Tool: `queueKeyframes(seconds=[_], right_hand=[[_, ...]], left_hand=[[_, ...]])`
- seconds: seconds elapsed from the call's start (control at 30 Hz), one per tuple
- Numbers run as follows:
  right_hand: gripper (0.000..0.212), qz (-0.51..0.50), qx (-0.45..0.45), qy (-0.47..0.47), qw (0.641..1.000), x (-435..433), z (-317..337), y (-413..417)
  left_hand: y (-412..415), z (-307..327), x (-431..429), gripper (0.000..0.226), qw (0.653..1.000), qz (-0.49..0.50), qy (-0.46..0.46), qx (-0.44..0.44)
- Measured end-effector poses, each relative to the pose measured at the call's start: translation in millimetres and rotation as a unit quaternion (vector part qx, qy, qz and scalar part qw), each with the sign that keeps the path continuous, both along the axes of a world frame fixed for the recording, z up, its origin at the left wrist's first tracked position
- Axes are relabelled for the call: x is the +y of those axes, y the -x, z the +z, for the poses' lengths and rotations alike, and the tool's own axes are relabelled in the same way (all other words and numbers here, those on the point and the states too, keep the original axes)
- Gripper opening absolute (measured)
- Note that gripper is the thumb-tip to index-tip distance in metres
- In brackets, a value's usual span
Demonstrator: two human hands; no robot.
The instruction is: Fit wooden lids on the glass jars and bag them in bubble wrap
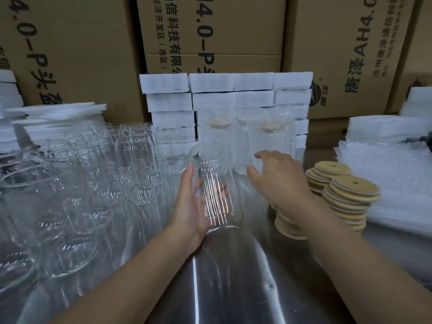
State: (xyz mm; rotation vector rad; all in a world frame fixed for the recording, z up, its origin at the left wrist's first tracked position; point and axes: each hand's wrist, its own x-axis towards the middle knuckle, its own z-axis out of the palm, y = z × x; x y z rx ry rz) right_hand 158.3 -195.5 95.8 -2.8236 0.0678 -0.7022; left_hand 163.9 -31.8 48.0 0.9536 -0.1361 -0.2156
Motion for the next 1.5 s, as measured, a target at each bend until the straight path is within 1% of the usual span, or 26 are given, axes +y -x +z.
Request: queueKeyframes(seconds=[0.07, 0.1, 0.2, 0.3, 0.4, 0.5, 0.6, 0.67, 0.73, 0.8, 0.83, 0.87, 0.9, 0.97, 1.07, 1.2, 1.27, 1.33, 1.4, 1.5], right_hand=[[0.05, -0.041, 0.086, 0.055, 0.994, -7, -2, -2], [0.05, -0.053, 0.12, 0.064, 0.989, -9, -3, -3], [0.051, -0.074, 0.178, 0.091, 0.977, -13, -6, -4], [0.049, -0.077, 0.18, 0.103, 0.975, -14, -4, -3], [0.042, -0.08, 0.174, 0.094, 0.977, -14, -2, -1], [0.035, -0.091, 0.179, 0.099, 0.975, -14, -2, -1], [0.049, -0.099, 0.18, 0.093, 0.974, -16, -2, -4], [0.059, -0.093, 0.163, 0.077, 0.979, -18, -4, -7], [0.065, -0.065, 0.114, 0.031, 0.991, -16, -6, -9], [0.071, -0.02, 0.028, -0.048, 0.998, -13, -6, -9], [0.073, 0.005, -0.021, -0.096, 0.995, -10, -5, -9], [0.075, 0.033, -0.067, -0.154, 0.985, -8, -2, -7], [0.077, 0.064, -0.109, -0.217, 0.968, -5, 0, -5], [0.077, 0.126, -0.184, -0.331, 0.917, 2, 4, 0], [0.07, 0.188, -0.258, -0.419, 0.85, 7, 6, 8], [0.058, 0.244, -0.26, -0.511, 0.782, 12, 6, 12], [0.054, 0.258, -0.251, -0.542, 0.759, 15, 6, 11], [0.054, 0.259, -0.241, -0.551, 0.756, 18, 6, 10], [0.053, 0.264, -0.218, -0.545, 0.765, 20, 4, 9], [0.047, 0.286, -0.189, -0.525, 0.779, 22, 2, 10]], left_hand=[[2, 0, 1, 0.067, 1.0, -0.01, -0.003, 0.002], [2, 0, 2, 0.068, 1.0, -0.013, -0.003, 0.004], [2, 0, 3, 0.071, 1.0, -0.012, -0.009, 0.001], [2, 1, 3, 0.068, 1.0, 0.006, -0.006, 0.003], [0, 2, 4, 0.057, 1.0, 0.028, -0.006, 0.011], [1, 1, 5, 0.056, 0.999, 0.037, -0.02, 0.005], [2, 2, 7, 0.051, 0.998, 0.046, -0.043, 0.001], [4, 2, 4, 0.044, 0.995, 0.075, -0.069, -0.009], [5, 4, 1, 0.045, 0.99, 0.125, -0.065, -0.031], [7, 5, -2, 0.064, 0.979, 0.173, -0.083, -0.072], [9, 6, -3, 0.072, 0.971, 0.191, -0.103, -0.098], [10, 6, -4, 0.075, 0.962, 0.208, -0.121, -0.126], [11, 5, -4, 0.076, 0.954, 0.22, -0.136, -0.151], [13, 4, -3, 0.08, 0.94, 0.234, -0.163, -0.186], [14, 2, -3, 0.081, 0.919, 0.238, -0.213, -0.229], [15, -1, -3, 0.079, 0.902, 0.227, -0.254, -0.264], [13, -3, -4, 0.083, 0.895, 0.22, -0.271, -0.277], [11, -5, -5, 0.08, 0.888, 0.218, -0.284, -0.287], [11, -6, -6, 0.077, 0.885, 0.214, -0.29, -0.294], [10, -7, -7, 0.077, 0.884, 0.211, -0.291, -0.297]])
